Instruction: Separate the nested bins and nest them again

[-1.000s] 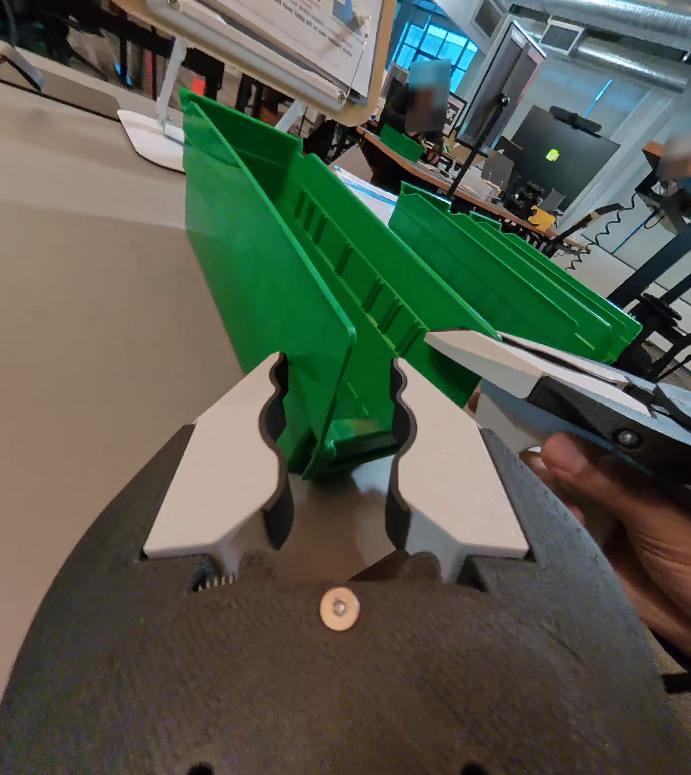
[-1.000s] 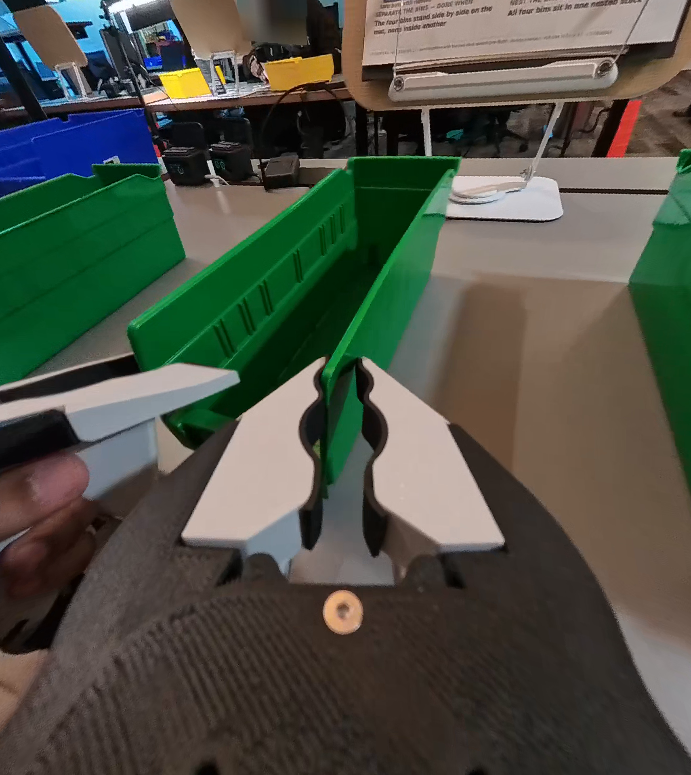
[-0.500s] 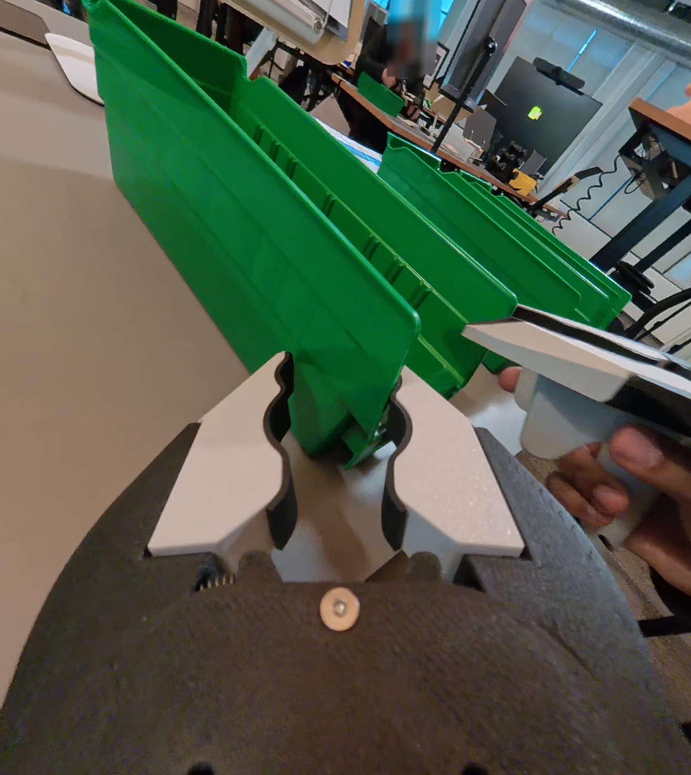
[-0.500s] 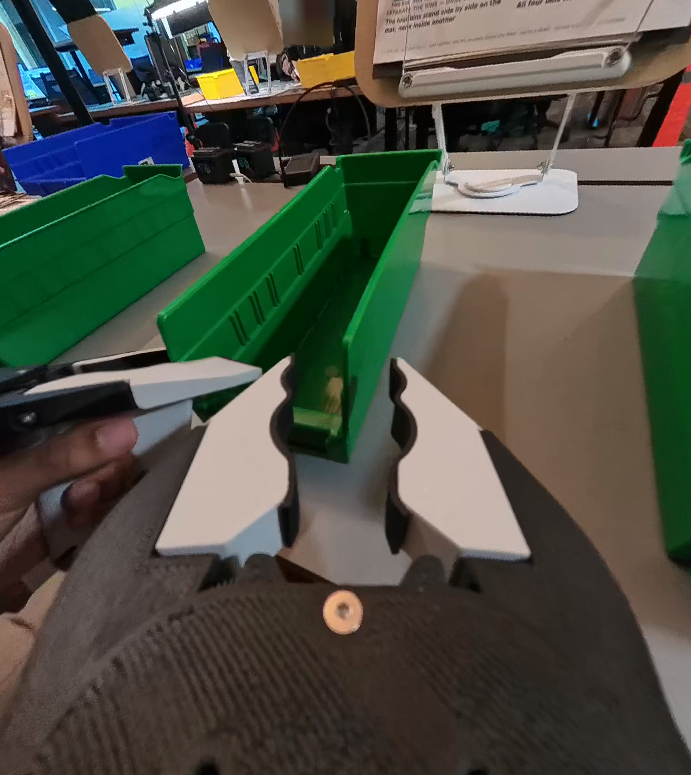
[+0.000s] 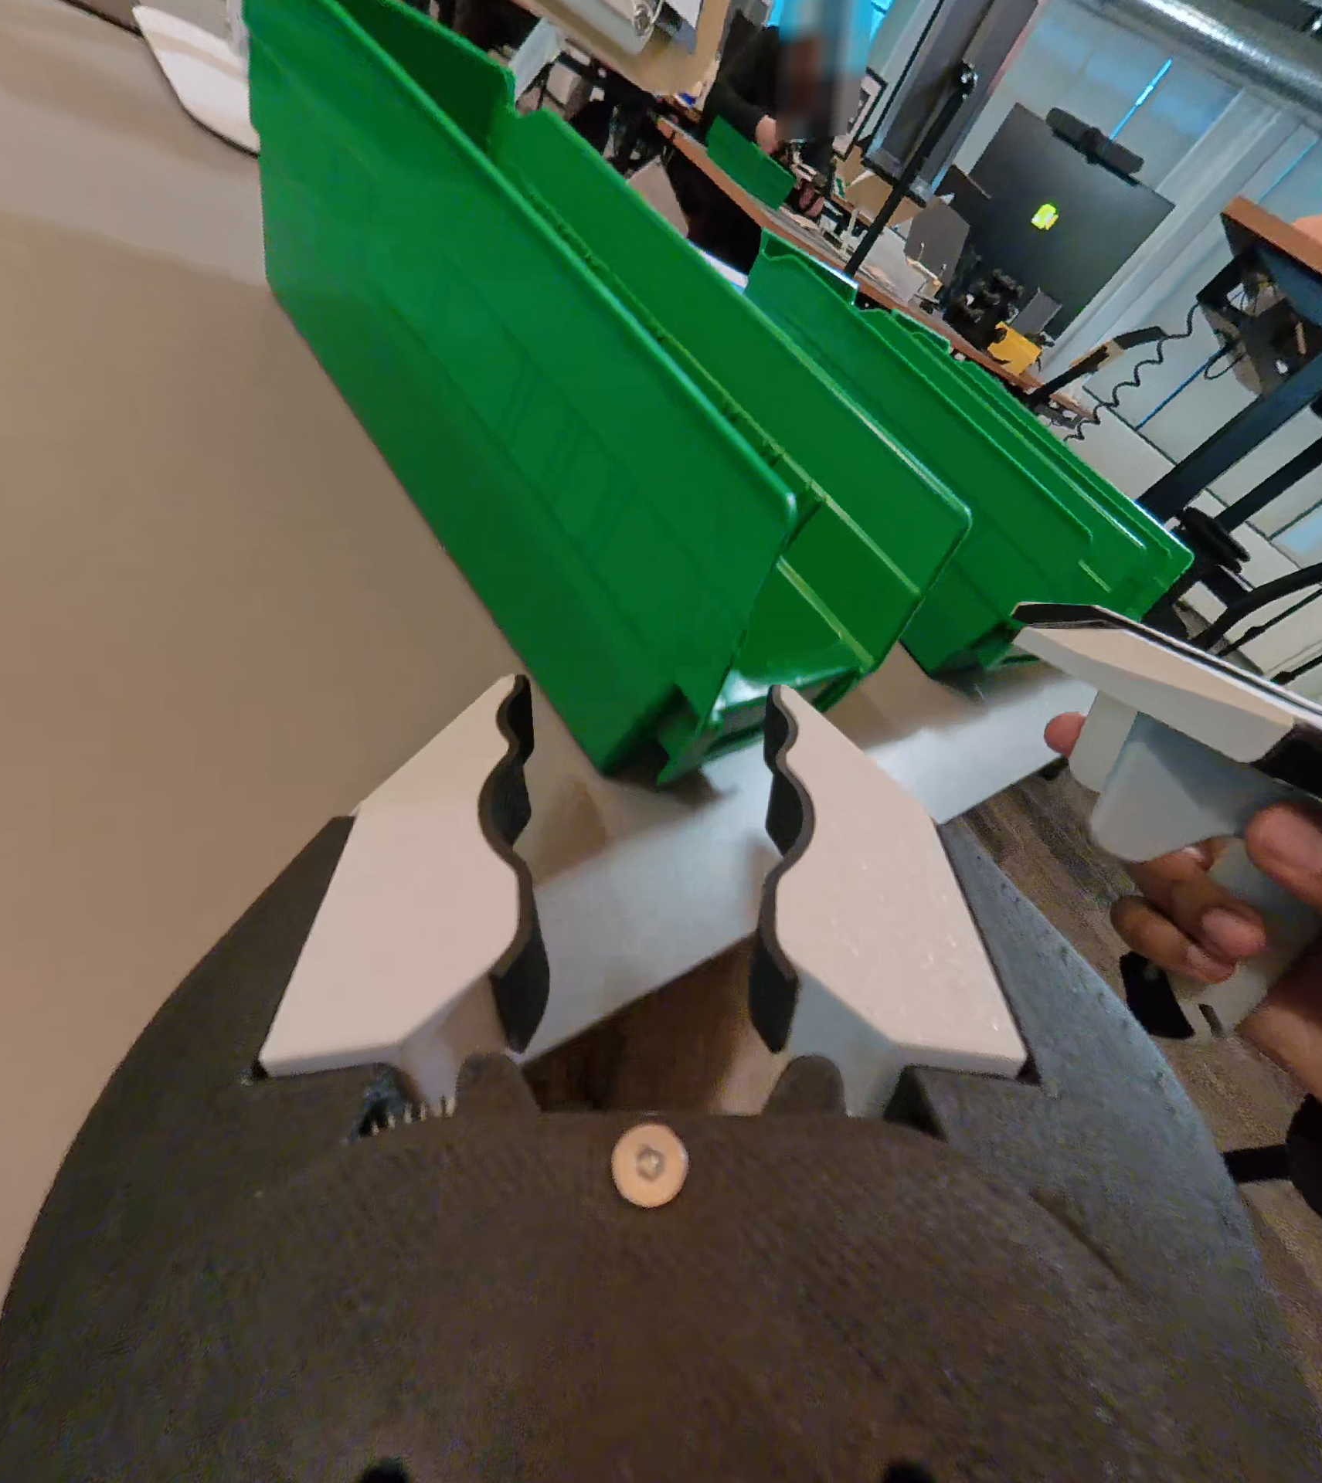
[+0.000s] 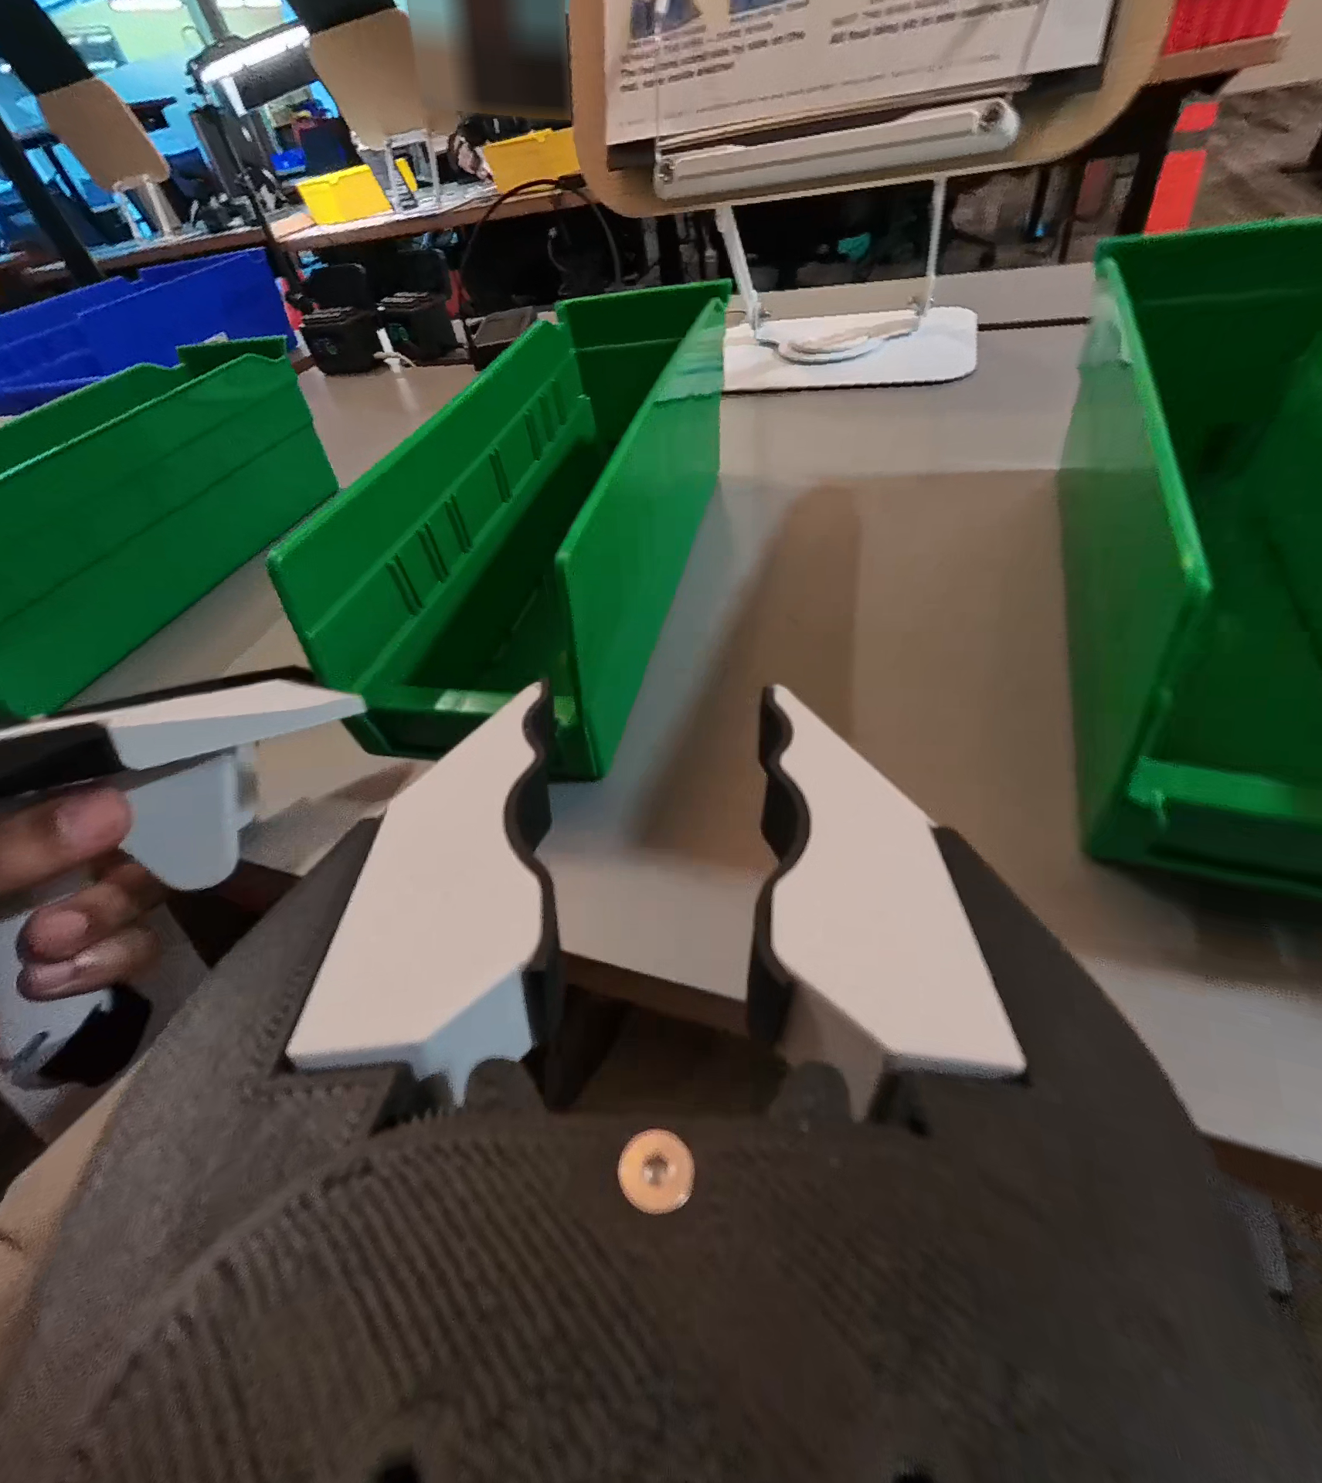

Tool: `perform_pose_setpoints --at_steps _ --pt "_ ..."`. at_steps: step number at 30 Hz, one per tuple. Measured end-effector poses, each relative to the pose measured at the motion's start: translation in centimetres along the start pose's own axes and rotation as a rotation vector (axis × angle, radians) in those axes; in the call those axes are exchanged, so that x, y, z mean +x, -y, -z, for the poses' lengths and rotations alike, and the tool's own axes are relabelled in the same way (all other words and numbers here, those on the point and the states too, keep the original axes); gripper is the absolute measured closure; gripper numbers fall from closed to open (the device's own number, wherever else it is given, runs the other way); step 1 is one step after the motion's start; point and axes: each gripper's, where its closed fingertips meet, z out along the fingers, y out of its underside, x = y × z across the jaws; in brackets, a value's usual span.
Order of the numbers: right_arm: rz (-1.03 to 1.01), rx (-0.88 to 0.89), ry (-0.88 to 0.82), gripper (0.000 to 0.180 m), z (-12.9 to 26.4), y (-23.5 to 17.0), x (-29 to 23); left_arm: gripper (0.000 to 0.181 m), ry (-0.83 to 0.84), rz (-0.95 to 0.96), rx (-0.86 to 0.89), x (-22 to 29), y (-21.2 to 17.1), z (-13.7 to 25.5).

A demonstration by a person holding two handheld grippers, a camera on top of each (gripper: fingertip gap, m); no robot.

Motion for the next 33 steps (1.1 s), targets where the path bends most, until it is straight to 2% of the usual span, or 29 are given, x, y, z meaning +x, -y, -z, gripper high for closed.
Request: perform_pose_setpoints --at_steps 4,11,16,20,22,24,25,27,29,33 --pt "-0.103 -0.018 -0.037 0.125 2.2 -1.1 1.2 0.124 0.023 0.028 0.011 -0.3 -0.7 2.6" --pt "0.004 0.031 -0.238 0.125 3.9 0.3 6.8 0.124 0.057 0.039 0.047 -0.6 -0.1 5.5" --pt "0.074 0.124 -0.304 0.127 3.3 2.7 9.4 0.125 0.257 -0.082 0.221 -3.9 5.4 9.2" --pt "0.077 0.139 -0.233 0.129 2.4 3.0 7.7 0.128 0.538 -0.358 0.440 -7.6 10.8 14.7" --pt "0.121 0.115 -0.166 0.128 2.0 2.4 5.7 0.126 0.696 -0.514 0.425 -10.1 12.0 16.5" --pt "0.223 0.103 -0.163 0.130 2.0 2.1 4.6 0.126 0.786 -0.545 0.349 -13.2 11.4 16.7" --pt "0.266 0.112 -0.168 0.132 2.1 2.2 4.3 0.126 0.804 -0.518 0.286 -14.8 10.6 16.4" --pt "0.303 0.119 -0.152 0.134 1.9 2.1 3.6 0.136 0.780 -0.468 0.211 -16.5 9.4 15.3" --pt "0.278 0.093 -0.126 0.134 1.7 1.6 3.3 0.151 0.790 -0.435 0.232 -17.3 9.6 15.0" --pt "0.174 0.068 -0.142 0.132 2.1 1.2 4.6 0.163 0.802 -0.492 0.227 -17.2 9.7 14.6"
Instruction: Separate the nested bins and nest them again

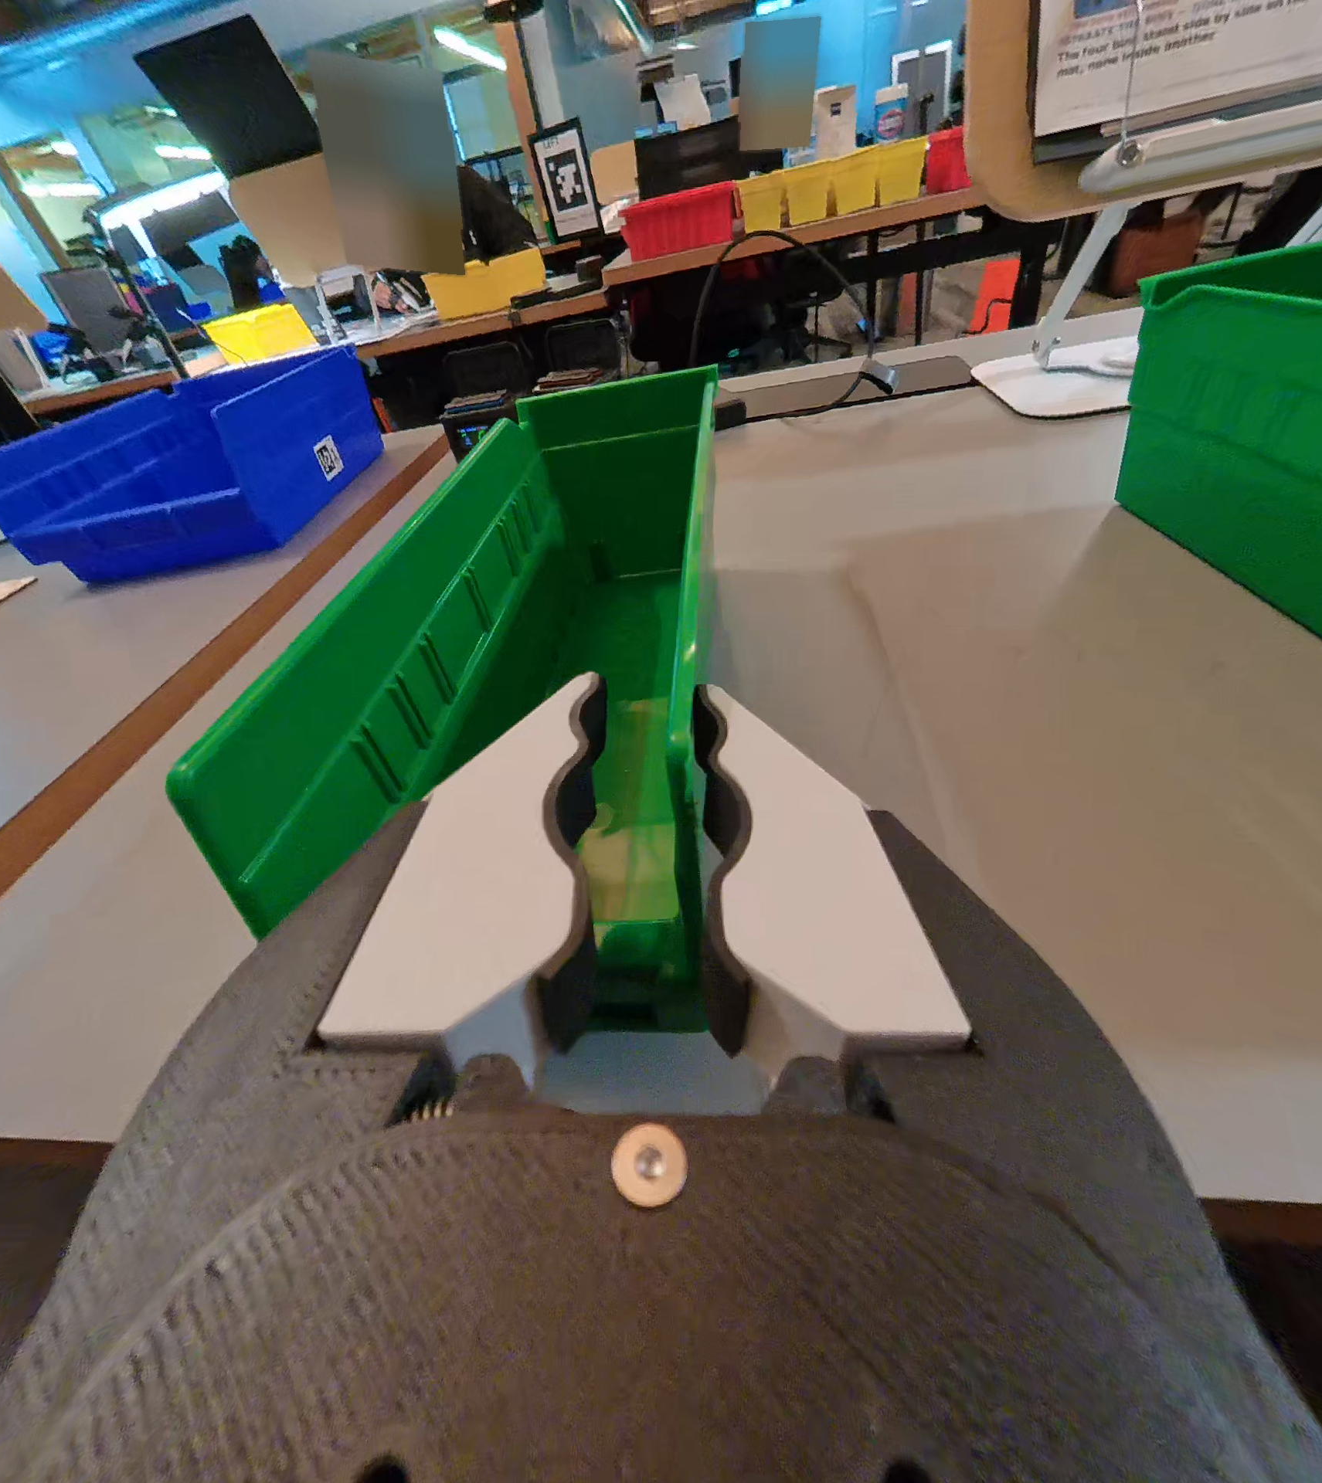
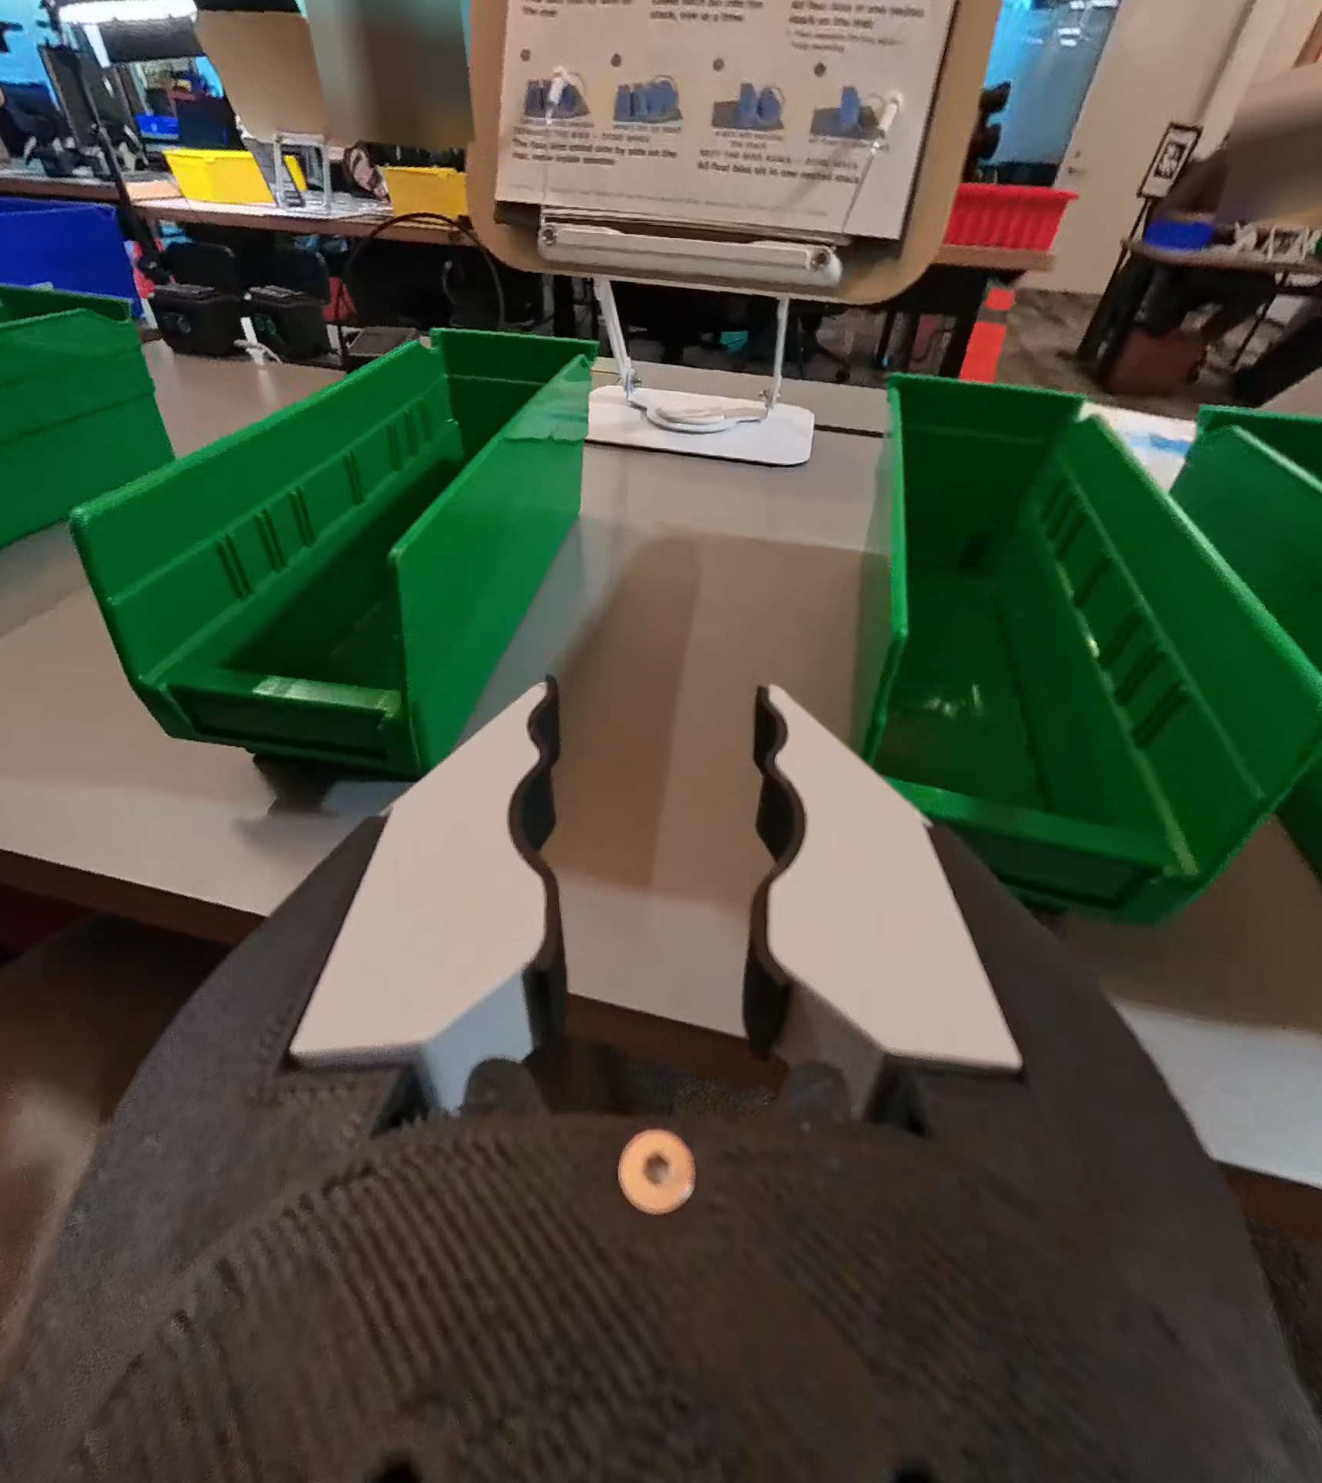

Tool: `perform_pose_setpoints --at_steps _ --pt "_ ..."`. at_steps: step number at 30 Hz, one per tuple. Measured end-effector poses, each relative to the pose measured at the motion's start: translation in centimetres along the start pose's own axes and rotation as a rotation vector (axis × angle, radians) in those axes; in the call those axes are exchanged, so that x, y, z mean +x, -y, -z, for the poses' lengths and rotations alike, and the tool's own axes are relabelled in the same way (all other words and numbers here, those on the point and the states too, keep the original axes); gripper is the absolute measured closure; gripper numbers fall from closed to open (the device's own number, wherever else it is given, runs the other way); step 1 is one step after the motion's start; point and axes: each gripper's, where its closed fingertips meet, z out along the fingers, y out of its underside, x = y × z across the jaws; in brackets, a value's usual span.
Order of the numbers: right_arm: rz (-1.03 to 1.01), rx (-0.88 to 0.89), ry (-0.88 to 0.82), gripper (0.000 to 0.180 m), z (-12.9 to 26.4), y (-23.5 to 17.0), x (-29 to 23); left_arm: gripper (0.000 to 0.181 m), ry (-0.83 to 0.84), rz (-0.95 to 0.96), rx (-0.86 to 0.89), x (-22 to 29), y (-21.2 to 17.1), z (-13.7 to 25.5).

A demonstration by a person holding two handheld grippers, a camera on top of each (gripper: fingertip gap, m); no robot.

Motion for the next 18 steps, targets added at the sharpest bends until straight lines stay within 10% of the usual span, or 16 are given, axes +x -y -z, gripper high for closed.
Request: perform_pose_setpoints --at_steps 18 --pt "-0.166 -0.102 0.003 0.135 1.4 -1.7 1.0 0.163 -0.101 0.141 0.151 1.7 3.1 1.2"
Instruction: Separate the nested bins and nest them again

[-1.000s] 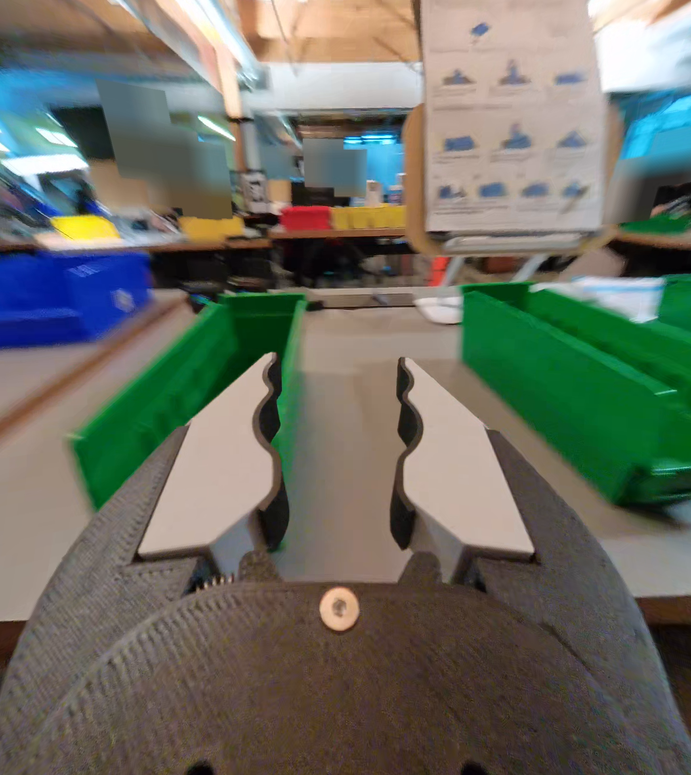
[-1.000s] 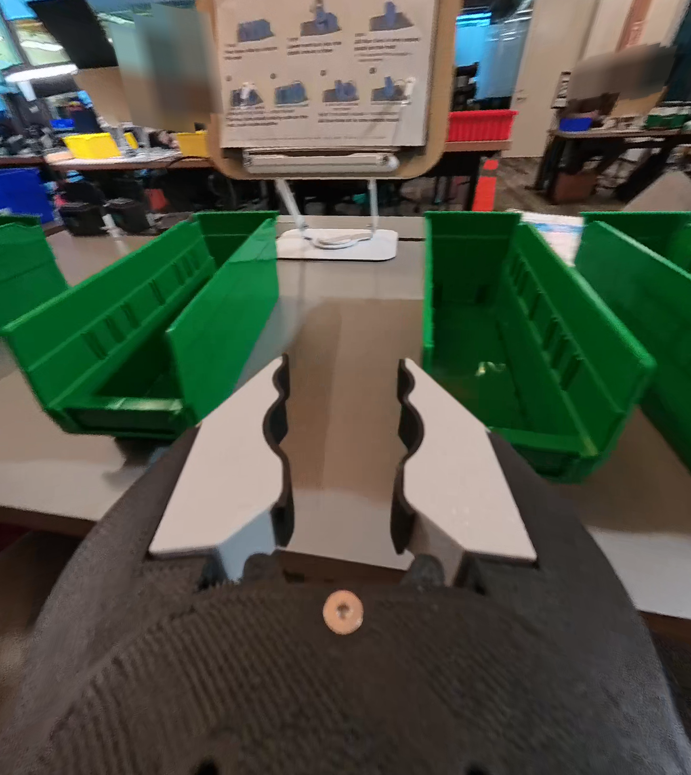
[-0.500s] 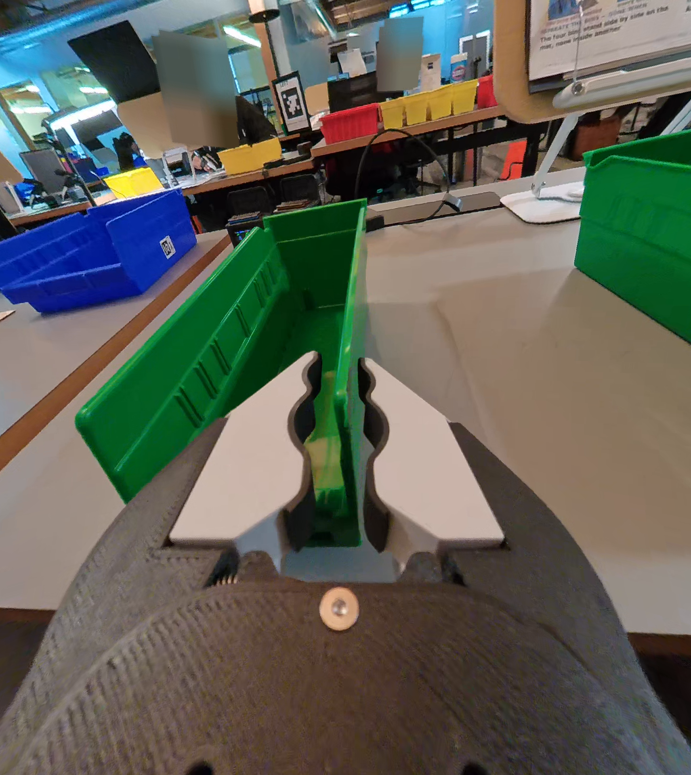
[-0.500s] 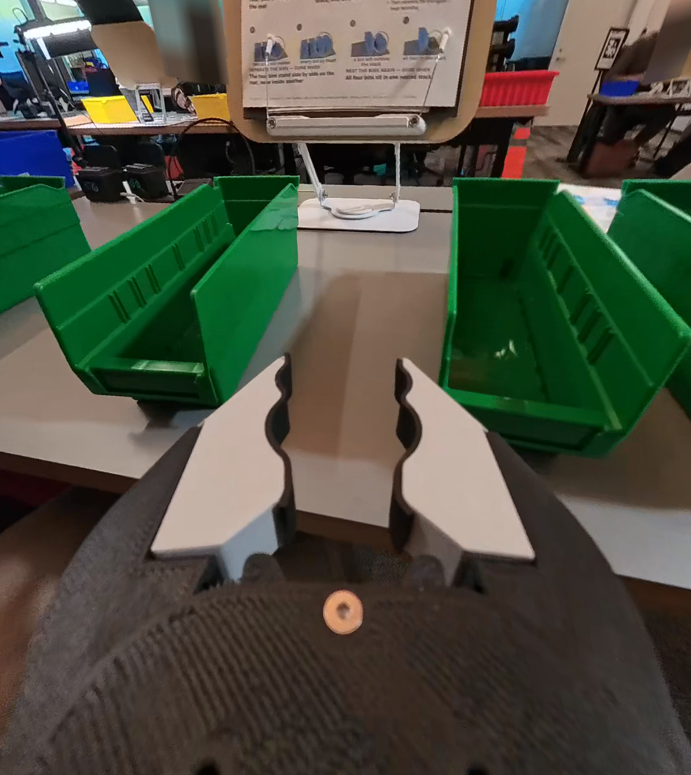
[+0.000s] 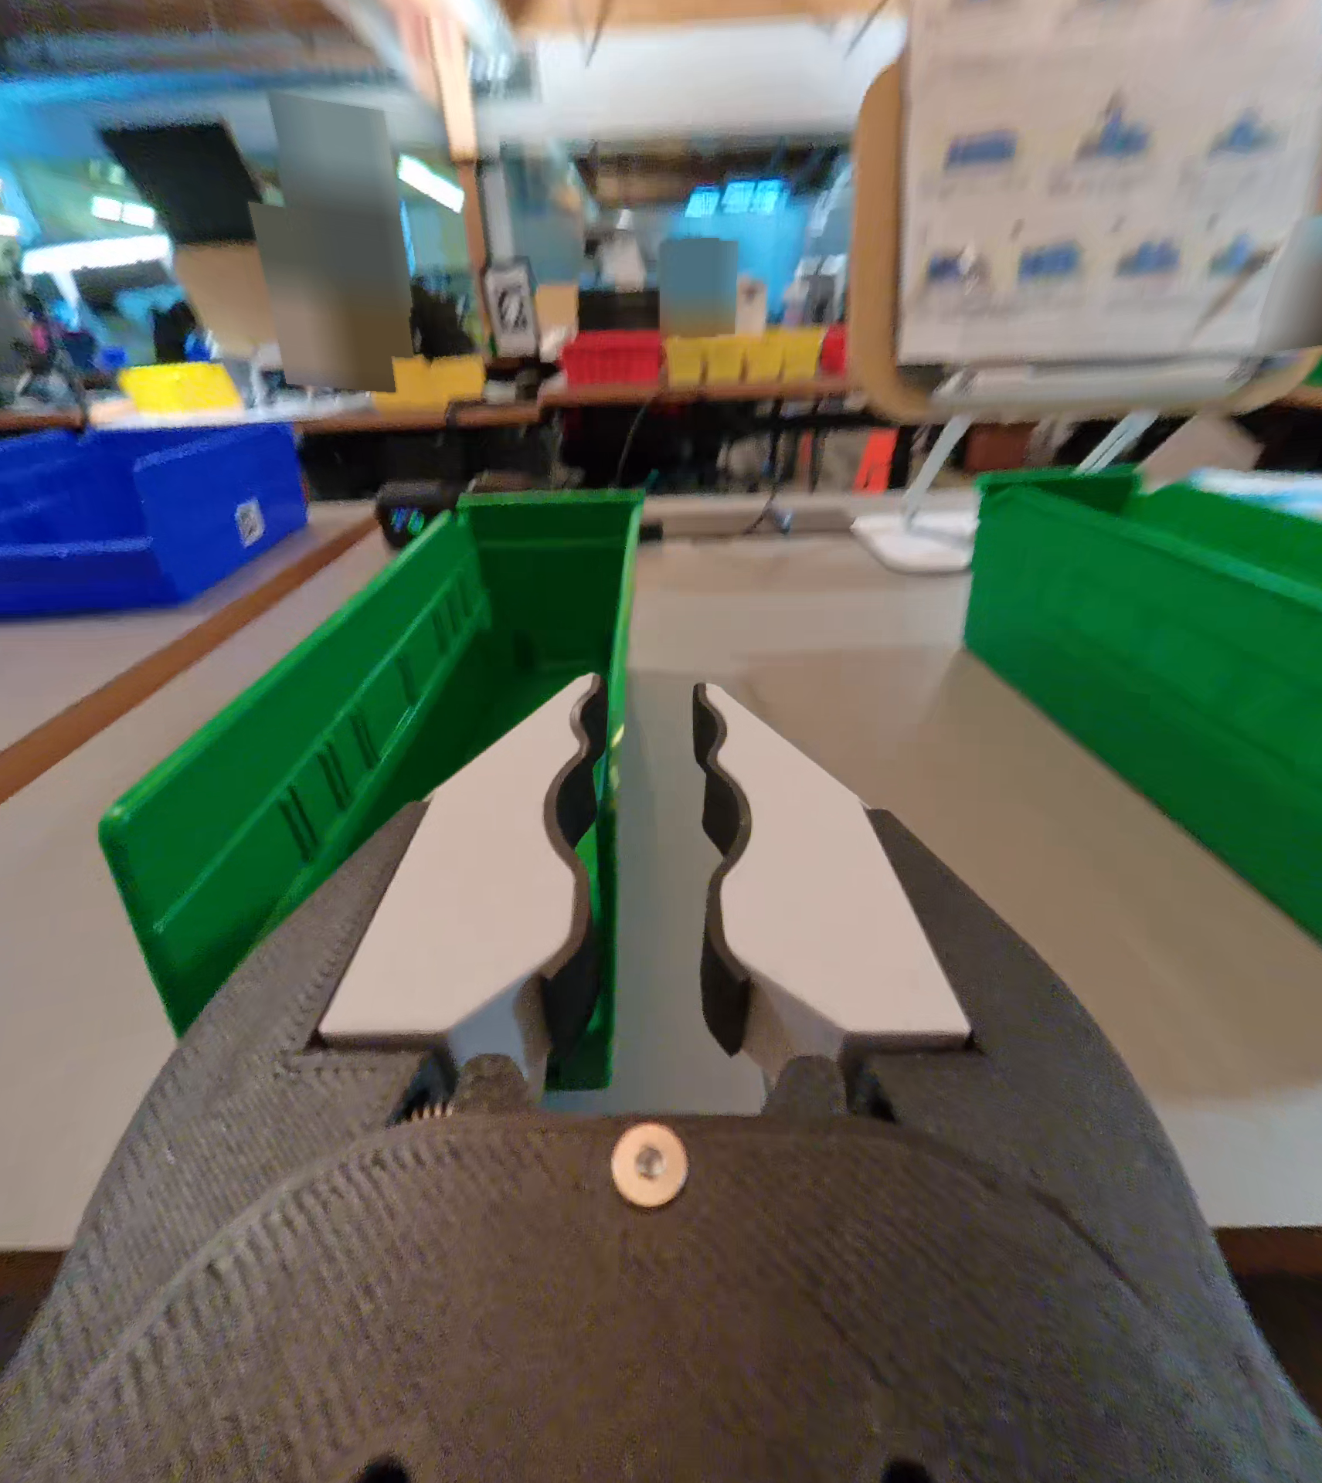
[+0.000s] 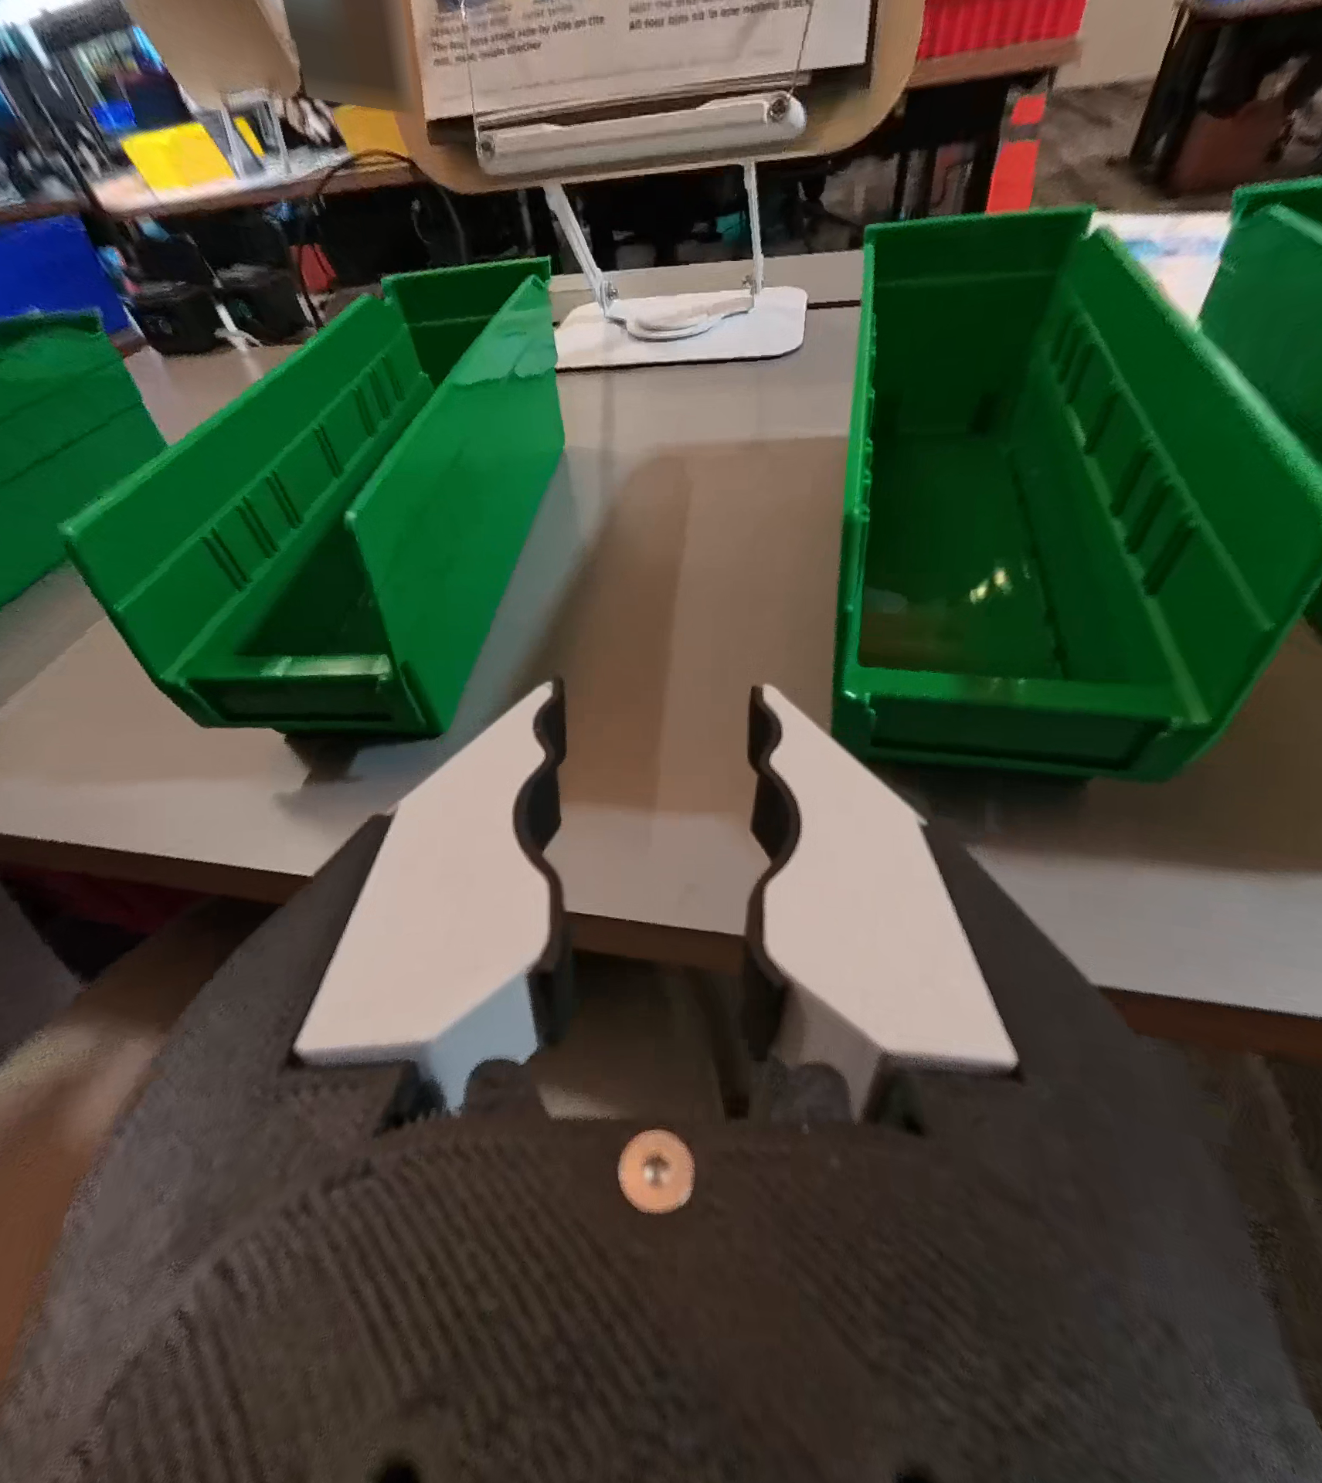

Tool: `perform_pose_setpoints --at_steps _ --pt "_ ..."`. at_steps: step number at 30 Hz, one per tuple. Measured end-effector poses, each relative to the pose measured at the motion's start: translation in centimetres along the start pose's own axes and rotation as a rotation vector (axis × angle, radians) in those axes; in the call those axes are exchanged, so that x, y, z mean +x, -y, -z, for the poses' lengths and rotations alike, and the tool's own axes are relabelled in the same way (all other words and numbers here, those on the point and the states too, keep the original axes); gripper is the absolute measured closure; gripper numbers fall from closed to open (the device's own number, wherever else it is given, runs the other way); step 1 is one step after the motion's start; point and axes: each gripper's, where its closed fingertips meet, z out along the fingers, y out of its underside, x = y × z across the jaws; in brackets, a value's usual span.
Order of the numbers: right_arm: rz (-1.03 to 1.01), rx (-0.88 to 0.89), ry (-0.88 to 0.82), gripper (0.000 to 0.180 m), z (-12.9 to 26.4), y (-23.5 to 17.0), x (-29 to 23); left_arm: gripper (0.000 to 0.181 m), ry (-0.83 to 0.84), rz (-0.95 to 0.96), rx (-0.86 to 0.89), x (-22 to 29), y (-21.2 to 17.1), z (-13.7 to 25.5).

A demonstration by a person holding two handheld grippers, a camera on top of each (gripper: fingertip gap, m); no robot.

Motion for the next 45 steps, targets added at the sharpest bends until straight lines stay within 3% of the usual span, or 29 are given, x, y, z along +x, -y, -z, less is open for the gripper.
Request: perform_pose_setpoints --at_steps 5,9,10,12,14,16,18,21,26,31,36,39,40,43,45 --pt "-0.199 -0.016 0.120 0.128 -0.2 -0.2 -1.8 0.163 -0.126 0.040 0.105 3.1 1.8 2.5" --pt "-0.204 -0.017 0.219 0.124 -1.4 0.0 -2.8 0.159 -0.158 0.018 0.061 5.8 0.2 1.9" --pt "-0.163 0.037 0.193 0.127 -1.4 1.4 -1.4 0.155 -0.169 0.018 0.007 6.6 -0.7 1.6" --pt "-0.089 0.313 0.110 0.141 0.6 7.1 2.8 0.149 -0.216 0.018 -0.099 8.6 -2.4 1.7" --pt "-0.020 0.533 -0.060 0.155 3.2 11.3 8.9 0.151 -0.246 0.039 -0.116 10.6 -2.9 2.1" --pt "0.057 0.569 -0.273 0.150 4.6 12.4 15.5 0.154 -0.307 0.081 -0.095 13.0 -2.0 2.1" --pt "0.087 0.501 -0.457 0.141 5.3 11.4 21.7 0.150 -0.399 0.085 -0.104 15.5 -1.5 2.1" --pt "-0.042 0.326 -0.576 0.118 5.5 7.6 28.0 0.149 -0.446 0.029 -0.140 16.3 -3.0 3.0" --pt "-0.220 0.277 -0.542 0.119 5.0 5.7 30.9 0.149 -0.494 0.180 -0.195 15.1 -2.4 4.3" --pt "-0.293 0.016 -0.608 0.111 2.1 2.2 33.9 0.150 -0.466 0.246 -0.164 13.7 -1.9 3.9" --pt "-0.389 0.041 -0.410 0.120 -1.0 2.2 34.1 0.149 -0.443 0.174 -0.222 13.9 -3.8 3.4" --pt "-0.475 0.091 -0.267 0.140 -1.8 2.4 33.1 0.149 -0.460 0.184 -0.250 14.6 -4.5 3.4" --pt "-0.479 0.100 -0.247 0.157 -1.7 2.5 33.0 0.149 -0.467 0.185 -0.261 14.9 -4.6 3.4" --pt "-0.387 0.079 -0.230 0.175 -1.4 2.4 32.3 0.149 -0.479 0.173 -0.255 15.8 -4.7 3.5" --pt "-0.346 0.088 -0.283 0.177 -1.0 2.5 32.2 0.149 -0.485 0.141 -0.242 16.2 -4.6 3.4"
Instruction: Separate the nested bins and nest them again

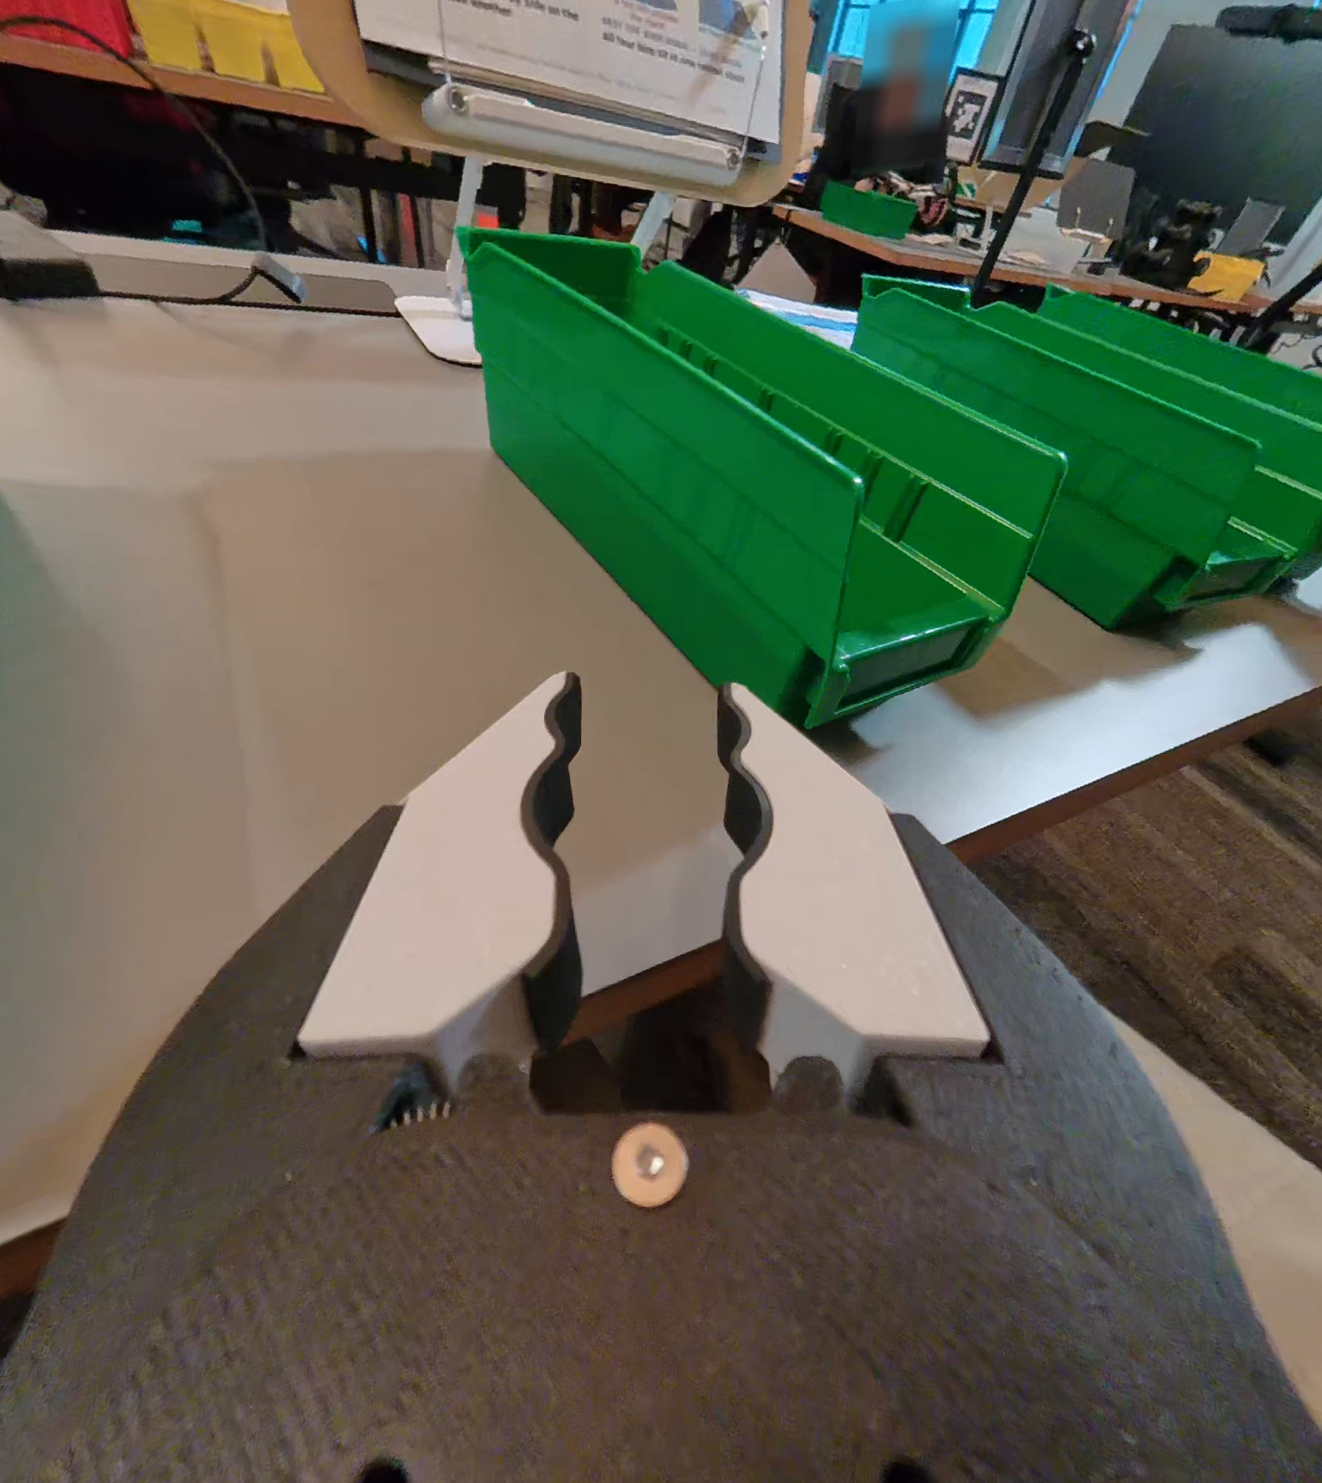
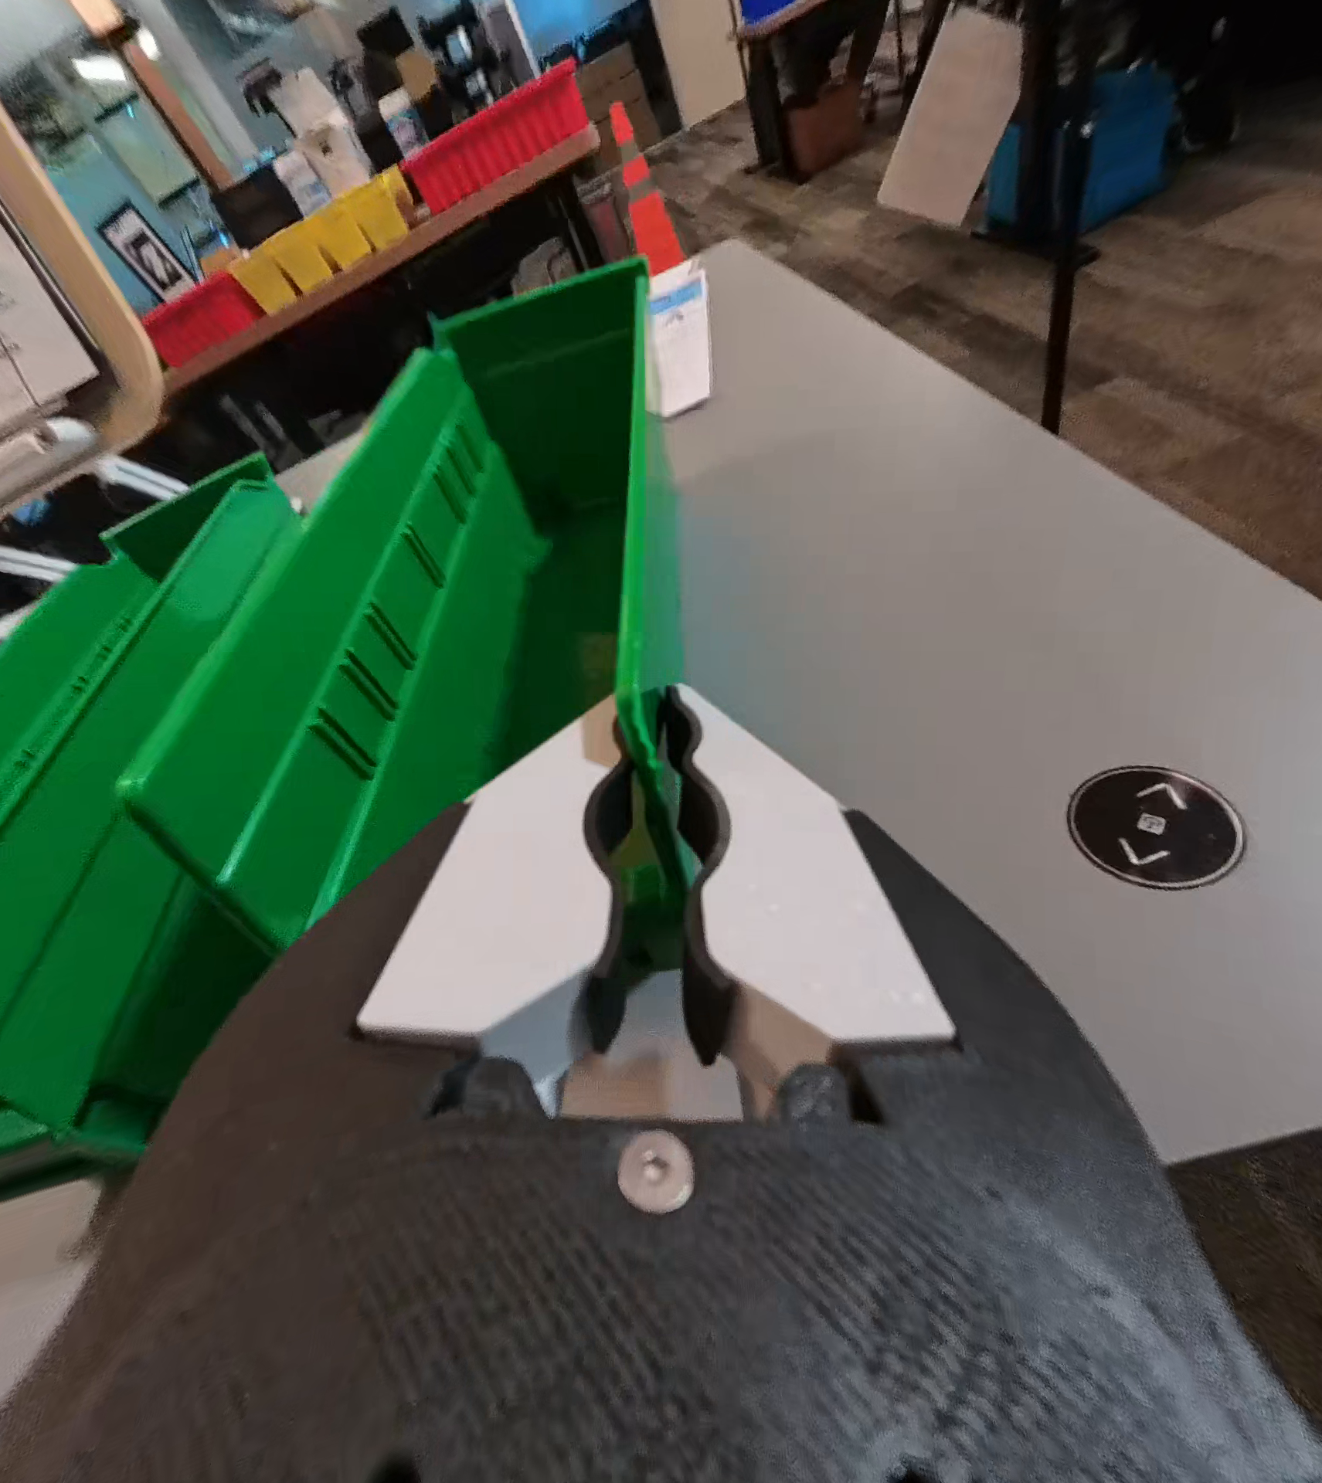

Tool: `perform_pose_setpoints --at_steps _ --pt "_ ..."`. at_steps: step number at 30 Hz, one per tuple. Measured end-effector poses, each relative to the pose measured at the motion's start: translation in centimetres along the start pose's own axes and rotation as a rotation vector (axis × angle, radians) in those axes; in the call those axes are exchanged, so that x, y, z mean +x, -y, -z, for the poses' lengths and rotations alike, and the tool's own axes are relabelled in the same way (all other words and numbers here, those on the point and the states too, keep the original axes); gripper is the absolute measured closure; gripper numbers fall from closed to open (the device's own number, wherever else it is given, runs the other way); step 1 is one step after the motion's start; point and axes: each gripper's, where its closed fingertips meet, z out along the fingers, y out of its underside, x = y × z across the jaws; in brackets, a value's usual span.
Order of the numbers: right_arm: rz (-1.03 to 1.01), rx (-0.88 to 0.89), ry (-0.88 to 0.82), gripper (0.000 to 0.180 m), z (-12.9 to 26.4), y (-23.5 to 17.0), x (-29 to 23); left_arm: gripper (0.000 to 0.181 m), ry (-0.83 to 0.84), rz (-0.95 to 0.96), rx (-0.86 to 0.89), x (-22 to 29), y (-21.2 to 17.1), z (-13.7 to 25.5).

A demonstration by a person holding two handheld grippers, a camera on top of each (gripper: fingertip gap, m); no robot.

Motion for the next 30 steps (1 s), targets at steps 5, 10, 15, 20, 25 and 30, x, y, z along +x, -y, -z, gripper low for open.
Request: perform_pose_setpoints --at_steps 5,10,15,20,25,30 --pt "-0.011 0.072 -0.062 0.177 2.9 1.5 0.1 0.156 -0.003 -0.087 0.153 0.9 3.4 0.4" --pt "0.089 0.267 -0.039 0.177 9.3 5.9 -4.4 0.149 -0.071 -0.174 0.283 4.0 6.2 0.5" --pt "0.086 0.383 0.185 0.177 14.1 6.9 -16.6 0.141 -0.182 -0.291 0.287 9.3 5.6 -0.2" --pt "0.232 0.372 0.373 0.178 15.5 1.6 -31.1 0.121 -0.337 -0.213 0.322 14.8 6.2 2.5" --pt "0.499 0.407 0.480 0.178 17.4 -5.4 -42.2 0.102 -0.357 -0.032 0.337 14.7 7.1 4.6" --pt "0.613 0.507 0.543 0.176 19.1 -7.7 -47.9 0.152 -0.107 0.036 0.446 7.3 8.4 6.7"
